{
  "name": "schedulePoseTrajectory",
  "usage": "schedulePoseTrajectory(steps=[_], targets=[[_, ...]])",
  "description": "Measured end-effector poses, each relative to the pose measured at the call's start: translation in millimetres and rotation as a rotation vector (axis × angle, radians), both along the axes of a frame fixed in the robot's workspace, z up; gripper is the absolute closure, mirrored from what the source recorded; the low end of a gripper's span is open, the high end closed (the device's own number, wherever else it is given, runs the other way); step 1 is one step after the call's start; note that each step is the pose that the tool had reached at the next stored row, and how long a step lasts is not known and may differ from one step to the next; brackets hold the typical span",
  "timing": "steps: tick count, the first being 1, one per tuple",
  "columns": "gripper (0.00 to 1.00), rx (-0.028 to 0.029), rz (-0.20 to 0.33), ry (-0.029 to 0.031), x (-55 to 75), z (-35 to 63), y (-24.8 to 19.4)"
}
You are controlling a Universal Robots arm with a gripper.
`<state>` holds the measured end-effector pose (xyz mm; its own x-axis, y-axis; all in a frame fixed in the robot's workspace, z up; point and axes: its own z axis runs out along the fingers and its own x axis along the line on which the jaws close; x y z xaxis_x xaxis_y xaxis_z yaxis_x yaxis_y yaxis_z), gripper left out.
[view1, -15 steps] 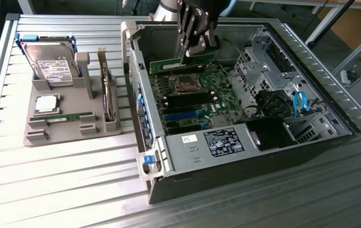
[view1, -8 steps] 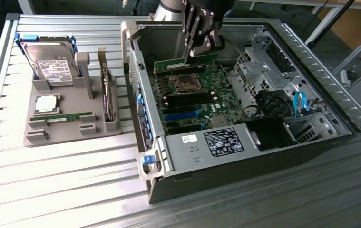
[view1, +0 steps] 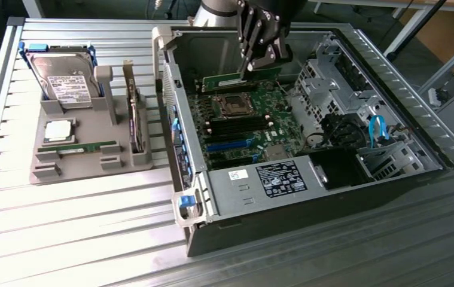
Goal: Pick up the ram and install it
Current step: 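Pick up the ram and move it above insertion slot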
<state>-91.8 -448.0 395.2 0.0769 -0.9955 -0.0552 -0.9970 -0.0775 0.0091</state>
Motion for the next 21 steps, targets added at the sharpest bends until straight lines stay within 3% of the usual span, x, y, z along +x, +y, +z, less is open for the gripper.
schedulePoseTrajectory(steps=[21], targets=[[0.87,0.0000,0.000,0.0002,52.0,-0.2,0.0]])
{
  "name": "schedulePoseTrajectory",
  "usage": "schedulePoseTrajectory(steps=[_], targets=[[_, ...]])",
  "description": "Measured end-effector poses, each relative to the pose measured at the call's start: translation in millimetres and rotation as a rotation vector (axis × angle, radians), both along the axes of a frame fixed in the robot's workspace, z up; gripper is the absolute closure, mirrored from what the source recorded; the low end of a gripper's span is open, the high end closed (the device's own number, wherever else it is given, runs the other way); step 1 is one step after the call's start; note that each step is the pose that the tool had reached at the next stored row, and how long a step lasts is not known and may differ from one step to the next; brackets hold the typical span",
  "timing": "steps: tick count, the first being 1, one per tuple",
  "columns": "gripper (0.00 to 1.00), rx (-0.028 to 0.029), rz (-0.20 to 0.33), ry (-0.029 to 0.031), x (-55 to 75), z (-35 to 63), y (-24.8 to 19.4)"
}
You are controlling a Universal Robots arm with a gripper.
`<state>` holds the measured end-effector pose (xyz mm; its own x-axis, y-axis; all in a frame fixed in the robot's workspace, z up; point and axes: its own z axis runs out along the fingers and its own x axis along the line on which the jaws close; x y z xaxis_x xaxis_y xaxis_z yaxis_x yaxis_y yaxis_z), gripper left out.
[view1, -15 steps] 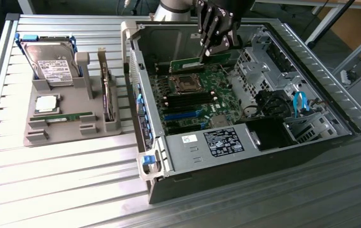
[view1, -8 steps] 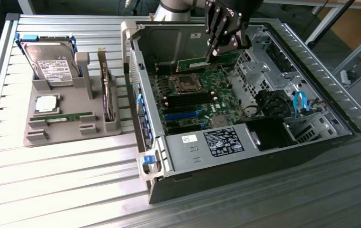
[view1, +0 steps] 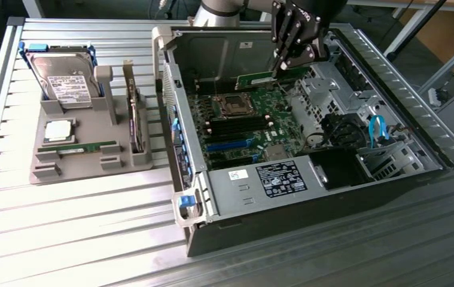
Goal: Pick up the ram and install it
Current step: 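Pick up the ram and move it above insertion slot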
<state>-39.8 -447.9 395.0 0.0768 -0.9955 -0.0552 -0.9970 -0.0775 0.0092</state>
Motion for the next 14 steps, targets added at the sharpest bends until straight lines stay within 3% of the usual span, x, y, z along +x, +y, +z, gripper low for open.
schedulePoseTrajectory(steps=[7,9,11,14], targets=[[0.87,0.0000,0.000,0.0008,35.2,0.0,0.9],[0.87,0.0000,0.000,0.0008,38.5,0.0,4.3],[0.87,0.0000,0.000,0.0009,42.4,0.0,17.4],[0.87,0.0000,0.000,0.0008,44.1,0.0,19.0]])
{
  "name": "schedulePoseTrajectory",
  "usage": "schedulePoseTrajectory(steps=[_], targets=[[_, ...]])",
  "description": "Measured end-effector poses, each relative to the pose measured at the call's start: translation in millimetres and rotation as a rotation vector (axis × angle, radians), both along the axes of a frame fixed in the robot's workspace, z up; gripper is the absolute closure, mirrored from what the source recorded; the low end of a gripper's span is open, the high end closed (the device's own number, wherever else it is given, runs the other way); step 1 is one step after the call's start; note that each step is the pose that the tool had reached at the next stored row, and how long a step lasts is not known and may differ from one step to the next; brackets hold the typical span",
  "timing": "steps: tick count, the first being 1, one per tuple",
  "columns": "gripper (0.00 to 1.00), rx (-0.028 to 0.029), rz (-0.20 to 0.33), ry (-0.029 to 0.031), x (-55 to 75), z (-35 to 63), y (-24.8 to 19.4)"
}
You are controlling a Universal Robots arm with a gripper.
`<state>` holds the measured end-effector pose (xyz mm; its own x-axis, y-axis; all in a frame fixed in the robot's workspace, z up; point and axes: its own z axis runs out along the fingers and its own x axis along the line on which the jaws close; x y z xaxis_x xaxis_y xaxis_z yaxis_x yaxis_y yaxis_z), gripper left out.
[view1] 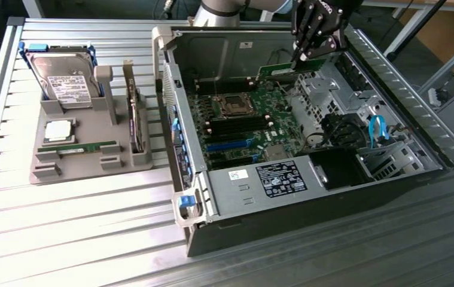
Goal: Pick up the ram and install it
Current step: 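Pick up the ram and move it above insertion slot, then insert the ram into the slot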
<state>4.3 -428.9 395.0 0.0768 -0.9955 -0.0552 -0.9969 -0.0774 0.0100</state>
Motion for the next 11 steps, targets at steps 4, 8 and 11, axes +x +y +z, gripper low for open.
schedulePoseTrajectory(steps=[4,8,11], targets=[[0.87,0.0001,0.000,0.0000,0.0,0.0,0.0],[0.87,-0.0003,-0.015,0.0000,-0.4,-1.6,0.0],[0.87,-0.0002,-0.015,0.0000,-0.4,-5.9,0.0]])
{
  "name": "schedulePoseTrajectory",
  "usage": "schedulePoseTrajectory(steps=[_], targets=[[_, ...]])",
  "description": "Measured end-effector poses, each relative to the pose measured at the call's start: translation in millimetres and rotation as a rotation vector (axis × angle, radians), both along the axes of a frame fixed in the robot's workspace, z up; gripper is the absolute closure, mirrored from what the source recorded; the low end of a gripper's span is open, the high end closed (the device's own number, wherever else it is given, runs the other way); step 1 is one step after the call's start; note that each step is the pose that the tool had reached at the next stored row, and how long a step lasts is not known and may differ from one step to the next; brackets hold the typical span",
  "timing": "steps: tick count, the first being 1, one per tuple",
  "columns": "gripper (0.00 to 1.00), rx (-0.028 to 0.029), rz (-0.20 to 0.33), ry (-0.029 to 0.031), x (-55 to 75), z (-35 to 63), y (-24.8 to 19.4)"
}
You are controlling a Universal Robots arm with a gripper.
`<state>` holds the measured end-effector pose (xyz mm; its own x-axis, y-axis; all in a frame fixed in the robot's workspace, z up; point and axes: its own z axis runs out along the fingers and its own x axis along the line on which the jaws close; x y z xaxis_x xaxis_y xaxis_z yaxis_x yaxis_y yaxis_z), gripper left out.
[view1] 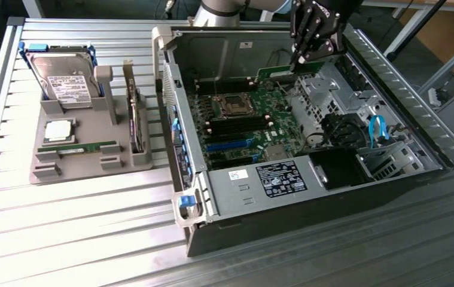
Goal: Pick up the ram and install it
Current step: 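Insert the ram into the slot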
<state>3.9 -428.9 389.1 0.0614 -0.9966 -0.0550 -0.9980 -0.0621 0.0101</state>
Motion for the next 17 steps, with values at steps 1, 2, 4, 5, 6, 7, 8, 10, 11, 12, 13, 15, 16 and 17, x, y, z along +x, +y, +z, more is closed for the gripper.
schedulePoseTrajectory(steps=[1,2,4,5,6,7,8,10,11,12,13,15,16,17], targets=[[0.87,0.0000,0.000,0.0000,0.0,-0.8,0.0],[0.87,-0.0001,0.000,0.0000,0.0,-1.9,0.0],[0.87,-0.0001,0.000,0.0000,0.0,-5.9,0.0],[0.87,0.0000,0.000,0.0000,0.0,-6.5,0.0],[0.87,-0.0001,0.000,0.0001,0.0,-7.8,0.0],[0.87,0.0000,0.000,0.0000,0.0,-10.0,0.0],[0.87,0.0000,0.000,0.0000,0.0,-10.6,0.0],[0.87,-0.0001,0.000,0.0000,0.0,-12.2,0.0],[0.87,-0.0001,0.000,0.0000,0.0,-12.5,0.0],[0.87,-0.0001,0.000,0.0000,0.0,-12.8,0.0],[0.87,0.0001,0.000,0.0000,0.0,-15.7,0.0],[0.87,0.0000,0.000,0.0000,0.0,-18.9,0.0],[0.87,-0.0001,0.000,0.0000,0.0,-20.5,0.0],[0.87,0.0000,0.000,0.0000,0.0,-21.9,0.0]])
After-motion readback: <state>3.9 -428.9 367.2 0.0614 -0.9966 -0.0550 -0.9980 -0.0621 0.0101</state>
